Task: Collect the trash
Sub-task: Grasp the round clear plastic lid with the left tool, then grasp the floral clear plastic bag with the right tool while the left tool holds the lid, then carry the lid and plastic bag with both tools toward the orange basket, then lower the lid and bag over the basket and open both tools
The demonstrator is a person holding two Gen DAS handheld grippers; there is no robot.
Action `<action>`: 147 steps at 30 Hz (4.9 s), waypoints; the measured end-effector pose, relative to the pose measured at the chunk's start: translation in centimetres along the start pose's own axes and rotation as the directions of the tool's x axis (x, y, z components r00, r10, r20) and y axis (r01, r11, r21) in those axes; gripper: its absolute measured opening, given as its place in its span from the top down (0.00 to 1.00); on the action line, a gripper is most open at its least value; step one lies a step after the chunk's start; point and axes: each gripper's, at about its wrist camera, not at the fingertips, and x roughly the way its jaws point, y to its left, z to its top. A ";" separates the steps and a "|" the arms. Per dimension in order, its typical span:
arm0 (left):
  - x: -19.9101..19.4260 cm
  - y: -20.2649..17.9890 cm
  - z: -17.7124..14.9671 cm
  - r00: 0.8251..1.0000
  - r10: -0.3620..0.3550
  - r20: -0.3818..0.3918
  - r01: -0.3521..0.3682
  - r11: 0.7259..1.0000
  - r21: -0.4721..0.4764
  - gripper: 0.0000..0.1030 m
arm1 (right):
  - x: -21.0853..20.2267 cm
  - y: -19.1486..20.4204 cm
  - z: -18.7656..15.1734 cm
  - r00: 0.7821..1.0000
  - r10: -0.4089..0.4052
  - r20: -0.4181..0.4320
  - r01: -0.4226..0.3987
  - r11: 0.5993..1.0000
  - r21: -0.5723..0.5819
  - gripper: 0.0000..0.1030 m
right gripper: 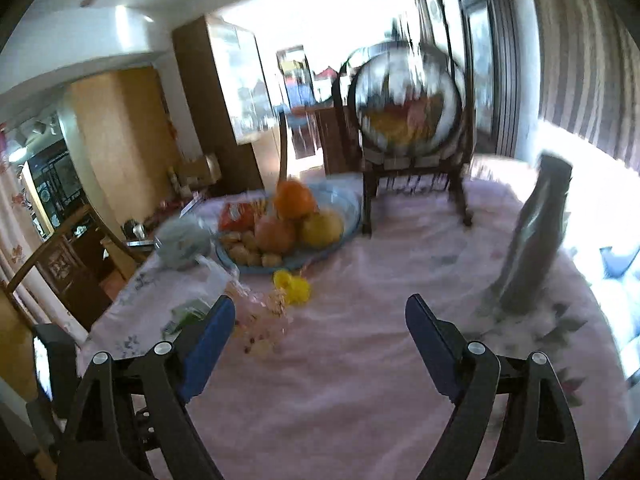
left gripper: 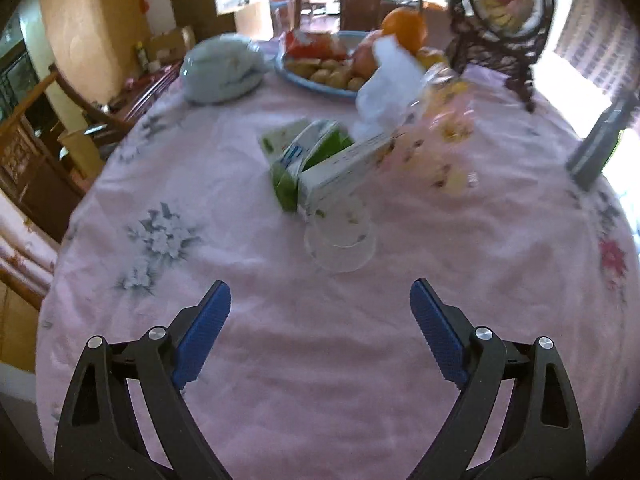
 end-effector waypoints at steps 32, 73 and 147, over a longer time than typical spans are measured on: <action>4.7 1.5 1.2 0.996 -0.005 -0.091 0.000 0.999 -0.051 0.46 | 9.7 3.4 -5.8 0.973 0.014 -0.229 -0.039 0.993 -0.108 0.17; -5.7 6.1 -6.3 0.997 -0.068 0.030 0.070 0.995 -0.072 0.46 | 5.2 7.6 -9.5 0.966 0.039 -0.254 -0.083 0.983 -0.165 0.90; -23.6 37.7 -41.7 0.943 0.334 0.004 -0.250 0.713 -0.655 0.46 | -16.1 51.8 -36.2 0.751 0.359 -0.553 -0.656 0.497 -0.568 0.91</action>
